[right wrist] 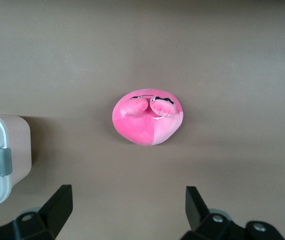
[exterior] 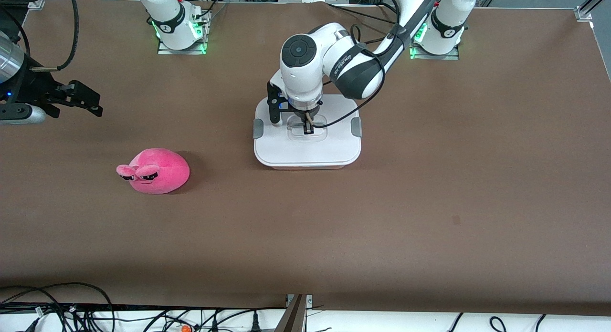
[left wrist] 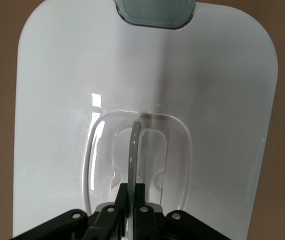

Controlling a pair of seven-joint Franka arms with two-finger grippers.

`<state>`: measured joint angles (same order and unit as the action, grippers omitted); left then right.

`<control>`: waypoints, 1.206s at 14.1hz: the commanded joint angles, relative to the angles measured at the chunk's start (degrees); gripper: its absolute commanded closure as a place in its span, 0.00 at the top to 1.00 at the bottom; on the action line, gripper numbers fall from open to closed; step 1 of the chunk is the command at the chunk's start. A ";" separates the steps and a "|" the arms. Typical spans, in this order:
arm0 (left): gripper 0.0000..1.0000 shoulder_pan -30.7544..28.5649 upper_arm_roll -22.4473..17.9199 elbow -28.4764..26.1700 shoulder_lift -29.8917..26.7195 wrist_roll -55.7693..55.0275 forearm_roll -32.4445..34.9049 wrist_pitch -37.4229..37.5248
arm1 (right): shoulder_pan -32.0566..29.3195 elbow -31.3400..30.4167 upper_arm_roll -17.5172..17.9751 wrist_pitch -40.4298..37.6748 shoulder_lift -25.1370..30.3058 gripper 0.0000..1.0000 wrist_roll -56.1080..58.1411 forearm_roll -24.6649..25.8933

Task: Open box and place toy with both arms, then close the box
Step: 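Lift the white lid off the pink box with the left gripper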

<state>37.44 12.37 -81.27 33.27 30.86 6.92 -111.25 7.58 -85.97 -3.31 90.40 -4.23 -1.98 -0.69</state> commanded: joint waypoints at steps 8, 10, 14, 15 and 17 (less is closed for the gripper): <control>0.00 -10.42 -0.51 0.50 -6.64 0.87 -5.23 8.76 | -0.37 0.98 -0.47 -1.46 -0.08 1.00 0.05 -0.98; 0.00 -15.97 -0.68 0.50 -7.43 0.87 -6.83 8.77 | -0.02 0.98 -0.38 -1.37 -0.25 1.00 -0.39 -0.89; 0.00 -26.17 -1.12 2.78 -7.08 1.04 -6.31 8.85 | -0.02 0.98 -0.38 -0.93 -0.52 1.00 -0.22 -0.80; 0.00 -28.28 -1.38 2.87 -6.99 0.87 -6.04 8.85 | -0.28 0.98 -0.38 -0.93 -0.43 1.00 -0.22 -0.89; 0.00 -31.54 -1.82 2.96 -6.46 0.43 -5.95 8.85 | -0.11 0.98 -0.38 -0.84 -0.52 1.00 -0.30 -0.89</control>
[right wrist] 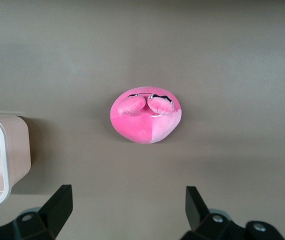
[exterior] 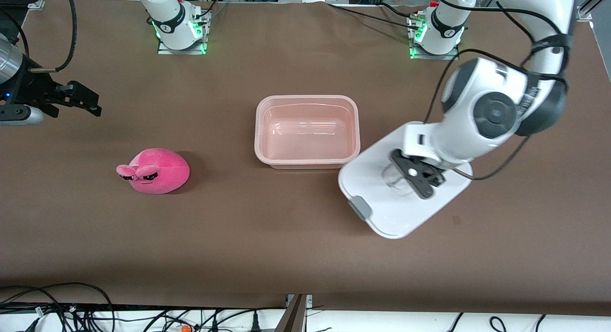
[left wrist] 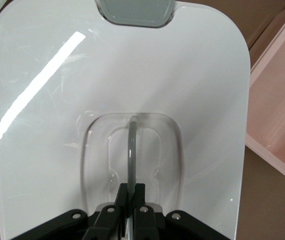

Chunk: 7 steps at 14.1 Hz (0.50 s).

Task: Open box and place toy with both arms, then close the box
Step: 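Lift the white lid off the pink box with the left gripper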

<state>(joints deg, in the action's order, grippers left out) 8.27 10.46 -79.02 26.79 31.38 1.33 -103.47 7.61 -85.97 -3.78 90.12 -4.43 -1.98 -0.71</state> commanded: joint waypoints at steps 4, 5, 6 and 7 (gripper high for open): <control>0.00 -9.40 -0.53 0.97 -0.25 0.26 -0.45 1.08 | -0.14 0.98 0.08 -1.17 -0.15 1.00 0.84 -0.96; 0.00 -12.37 0.17 1.58 -0.34 0.26 -0.80 1.17 | -0.14 0.98 0.08 -1.17 -0.06 1.00 0.92 -0.96; 0.00 -13.97 0.52 2.63 -0.43 0.43 -1.15 1.78 | -0.06 0.98 0.26 -1.17 -0.06 1.00 0.93 -0.96; 0.00 -14.33 0.44 4.21 -0.43 0.70 -1.24 4.48 | 0.03 0.98 0.35 -1.17 -0.06 1.00 0.93 -0.96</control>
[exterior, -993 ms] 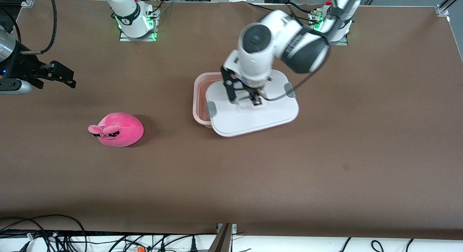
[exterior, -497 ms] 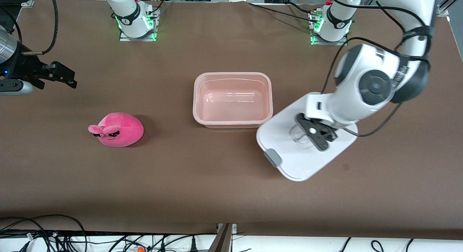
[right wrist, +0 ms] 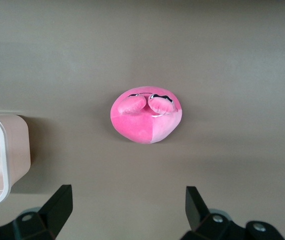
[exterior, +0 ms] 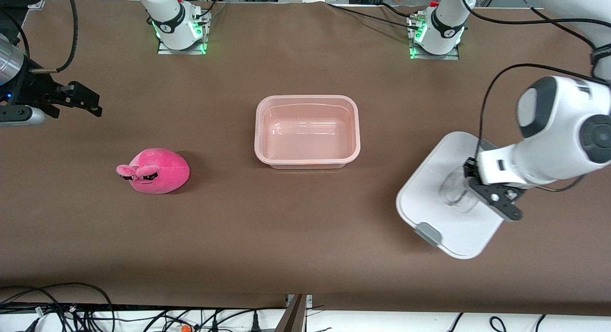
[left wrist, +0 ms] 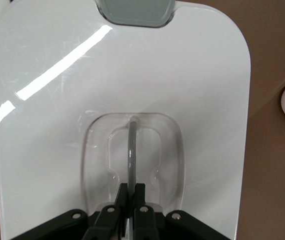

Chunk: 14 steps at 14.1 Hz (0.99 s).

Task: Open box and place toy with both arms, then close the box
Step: 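Lift the white lid off the pink box with the left gripper, then reach the right gripper down to the pink plush toy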

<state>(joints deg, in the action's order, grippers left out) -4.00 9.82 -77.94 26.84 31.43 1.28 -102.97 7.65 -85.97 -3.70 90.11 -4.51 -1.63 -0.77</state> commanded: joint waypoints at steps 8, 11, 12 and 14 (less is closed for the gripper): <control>0.00 -4.35 0.81 7.36 -1.88 0.13 -0.58 13.05 | 0.95 0.98 1.14 -3.10 0.12 1.00 5.05 -0.12; 0.00 -4.26 0.90 7.45 -1.88 0.21 -0.93 13.23 | 1.93 -1.29 1.32 -2.14 -2.68 1.00 6.81 2.79; 0.00 -4.26 0.90 7.45 -1.88 0.39 -1.02 13.32 | 1.84 -1.83 1.24 -0.22 -3.82 1.00 7.08 2.88; 0.00 -4.26 0.90 7.63 -1.88 0.39 -1.10 13.76 | 1.49 -2.01 0.89 2.08 -7.07 1.00 7.95 2.79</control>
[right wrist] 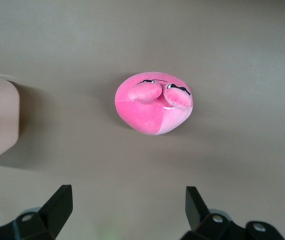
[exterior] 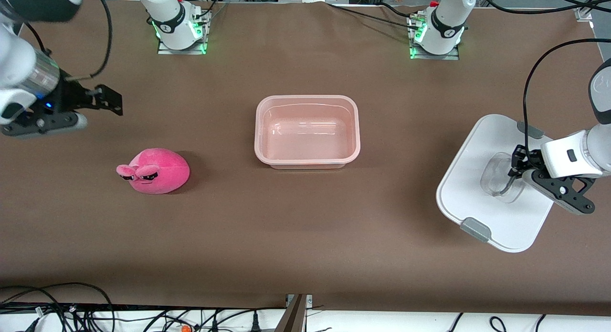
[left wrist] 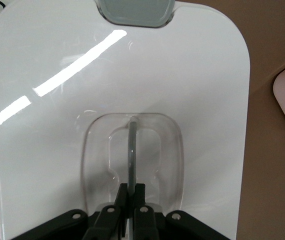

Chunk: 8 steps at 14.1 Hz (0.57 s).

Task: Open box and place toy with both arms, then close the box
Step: 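Reach the right gripper down to the pink plush toy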

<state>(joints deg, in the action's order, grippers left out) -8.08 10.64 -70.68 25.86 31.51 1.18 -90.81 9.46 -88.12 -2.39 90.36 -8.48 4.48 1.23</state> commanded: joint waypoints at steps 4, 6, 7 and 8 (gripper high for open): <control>0.00 0.08 0.17 0.37 -0.90 0.40 -1.09 1.78 | -2.08 -7.56 -1.04 9.98 -4.79 1.00 4.13 -0.35; 0.00 0.17 0.17 0.46 -0.90 0.40 -1.09 1.78 | -2.08 -13.19 -1.74 15.78 -4.44 1.00 4.22 -0.35; 0.00 0.17 0.17 0.46 -0.90 0.40 -1.09 1.78 | -2.08 -15.22 -1.92 17.90 -4.53 1.00 4.66 -0.44; 0.00 0.08 0.17 0.46 -0.90 0.49 -1.09 1.78 | -2.08 -17.15 -2.27 20.18 -4.53 1.00 4.83 -1.22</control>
<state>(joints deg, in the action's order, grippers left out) -7.97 10.87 -70.65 25.82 31.51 1.17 -90.19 7.59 -99.69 -4.31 106.20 -15.27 7.95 1.06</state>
